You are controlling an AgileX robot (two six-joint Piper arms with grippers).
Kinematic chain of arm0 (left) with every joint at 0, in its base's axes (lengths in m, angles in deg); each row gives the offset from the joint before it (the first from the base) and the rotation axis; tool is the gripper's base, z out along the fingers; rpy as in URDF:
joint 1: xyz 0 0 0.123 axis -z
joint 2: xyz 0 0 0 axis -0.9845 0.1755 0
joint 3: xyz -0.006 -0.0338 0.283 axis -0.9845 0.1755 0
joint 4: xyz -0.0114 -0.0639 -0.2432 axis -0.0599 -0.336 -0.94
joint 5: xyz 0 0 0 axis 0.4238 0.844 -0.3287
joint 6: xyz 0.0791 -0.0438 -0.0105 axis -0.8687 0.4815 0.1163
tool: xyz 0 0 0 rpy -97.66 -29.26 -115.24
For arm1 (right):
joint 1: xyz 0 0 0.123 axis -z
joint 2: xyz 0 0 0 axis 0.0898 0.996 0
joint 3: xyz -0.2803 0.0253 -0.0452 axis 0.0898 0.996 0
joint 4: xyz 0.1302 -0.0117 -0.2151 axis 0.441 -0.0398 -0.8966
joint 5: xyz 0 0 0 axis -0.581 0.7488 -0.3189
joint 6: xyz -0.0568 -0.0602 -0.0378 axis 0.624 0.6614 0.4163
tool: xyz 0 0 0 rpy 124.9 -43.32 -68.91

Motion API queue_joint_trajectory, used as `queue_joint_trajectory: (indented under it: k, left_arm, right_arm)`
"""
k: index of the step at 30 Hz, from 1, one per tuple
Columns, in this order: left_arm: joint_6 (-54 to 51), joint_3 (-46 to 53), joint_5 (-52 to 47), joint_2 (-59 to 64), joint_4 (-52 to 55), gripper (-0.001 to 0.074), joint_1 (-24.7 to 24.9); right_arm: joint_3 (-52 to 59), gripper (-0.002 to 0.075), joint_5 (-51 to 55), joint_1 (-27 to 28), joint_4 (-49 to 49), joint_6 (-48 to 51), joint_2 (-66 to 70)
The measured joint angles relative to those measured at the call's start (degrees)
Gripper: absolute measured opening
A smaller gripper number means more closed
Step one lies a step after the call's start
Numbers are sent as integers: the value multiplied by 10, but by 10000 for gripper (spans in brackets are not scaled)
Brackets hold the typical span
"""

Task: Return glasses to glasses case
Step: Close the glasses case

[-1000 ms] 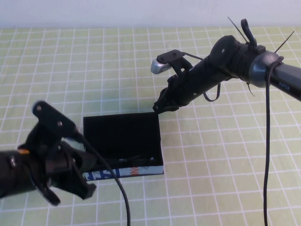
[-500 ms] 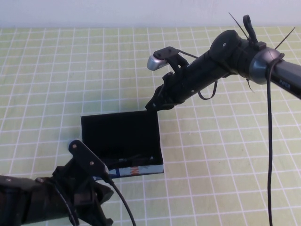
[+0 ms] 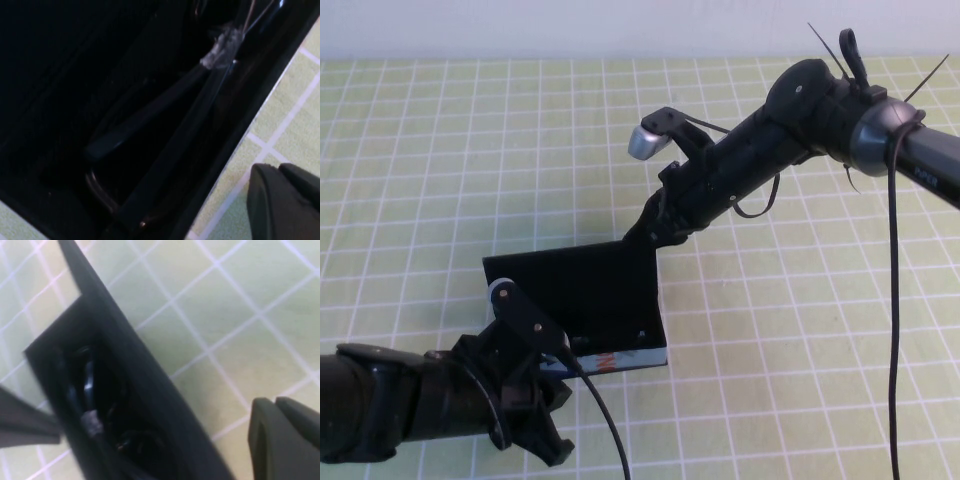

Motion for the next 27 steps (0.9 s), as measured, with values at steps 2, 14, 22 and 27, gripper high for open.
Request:
queue_joint_trajectory:
  k: [2, 14, 22, 27]
  left_arm:
    - [0, 0, 0, 0, 0, -3, 0]
    - [-6, -3, 12, 0, -1, -3, 0]
    - [-9, -3, 12, 0, -2, -3, 0]
    - [-25, -3, 11, 0, -2, -3, 0]
  right_arm:
    - [0, -16, 22, 0, 15, 24, 0]
    - [0, -16, 43, -27, -30, 46, -18]
    - [-1, -16, 44, -102, -83, -20, -22]
    - [0, -16, 48, -136, -97, -33, -23]
